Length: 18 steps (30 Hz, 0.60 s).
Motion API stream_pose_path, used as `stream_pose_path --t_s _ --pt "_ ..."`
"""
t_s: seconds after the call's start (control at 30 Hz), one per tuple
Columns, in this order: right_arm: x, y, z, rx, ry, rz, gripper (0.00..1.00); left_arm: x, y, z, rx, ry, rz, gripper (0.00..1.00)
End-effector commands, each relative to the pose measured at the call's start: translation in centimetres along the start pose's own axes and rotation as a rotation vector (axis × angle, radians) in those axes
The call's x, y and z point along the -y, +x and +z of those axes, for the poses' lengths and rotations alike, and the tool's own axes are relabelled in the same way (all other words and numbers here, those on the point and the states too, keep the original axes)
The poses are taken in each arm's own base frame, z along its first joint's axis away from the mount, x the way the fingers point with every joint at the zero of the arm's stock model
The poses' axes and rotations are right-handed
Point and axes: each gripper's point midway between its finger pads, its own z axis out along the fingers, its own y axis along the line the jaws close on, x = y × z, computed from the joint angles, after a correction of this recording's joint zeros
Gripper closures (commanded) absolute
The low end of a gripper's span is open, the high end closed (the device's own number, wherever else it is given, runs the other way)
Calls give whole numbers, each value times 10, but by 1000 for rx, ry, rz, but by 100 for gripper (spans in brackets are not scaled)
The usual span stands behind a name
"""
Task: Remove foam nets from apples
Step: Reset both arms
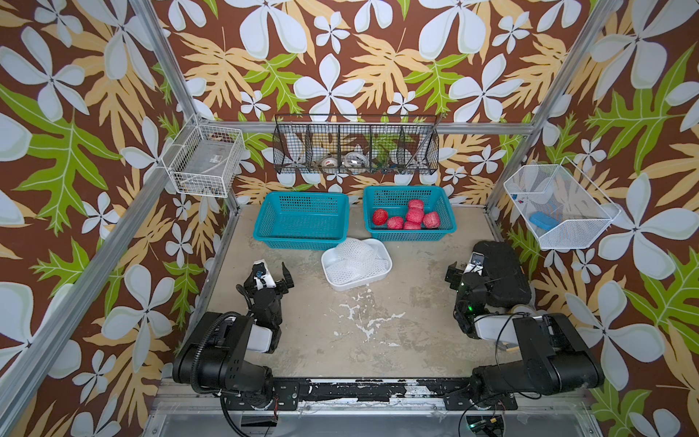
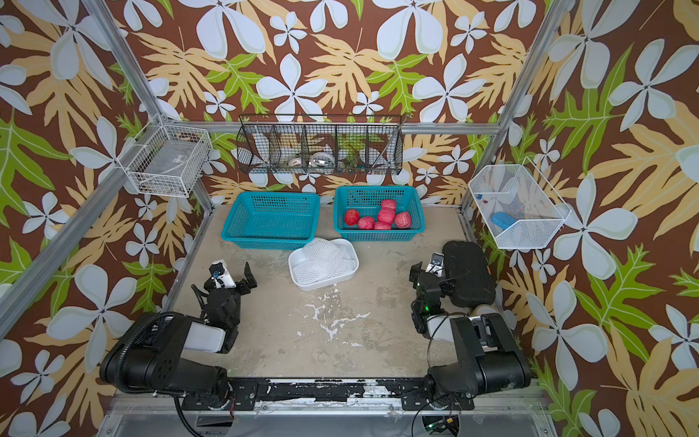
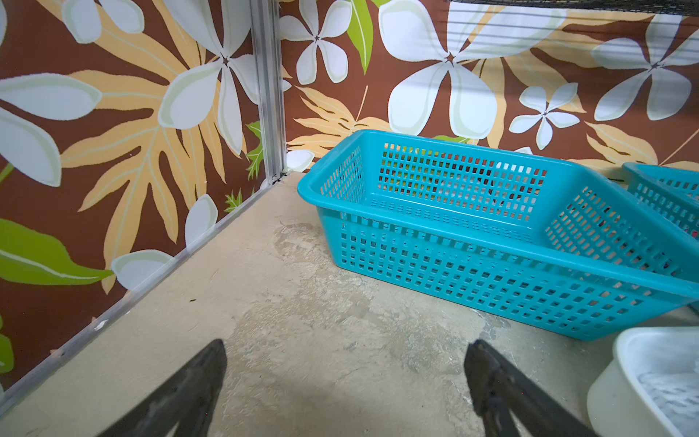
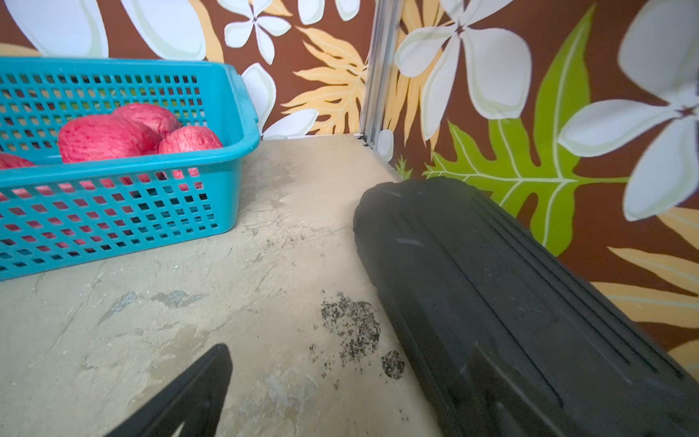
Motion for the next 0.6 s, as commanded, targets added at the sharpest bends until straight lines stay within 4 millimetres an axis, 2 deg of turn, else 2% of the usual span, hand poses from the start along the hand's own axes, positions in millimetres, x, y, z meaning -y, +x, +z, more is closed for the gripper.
stream_pose_path --t_s 0.0,0.17,0.23,0.33,0.37,0.5,0.57 --pt "-20 -8 10 -6 -79 -40 0 0 -5 0 18 2 -12 0" --pt "-23 -12 -3 54 -125 -35 0 0 -4 0 13 1 -13 0" --pt "-27 -9 4 23 -131 -51 0 0 -4 1 14 0 -14 0" --pt "-44 -1 30 -95 -139 -118 0 1 -4 1 15 2 -13 0" --pt "-44 -3 28 -87 -132 -120 0 0 -4 1 13 2 -13 0" --pt "-23 -14 -12 89 -130 -38 0 1 -5 1 16 3 -14 0" --pt "-22 -12 -13 92 -164 -20 0 1 -4 1 15 3 -13 0"
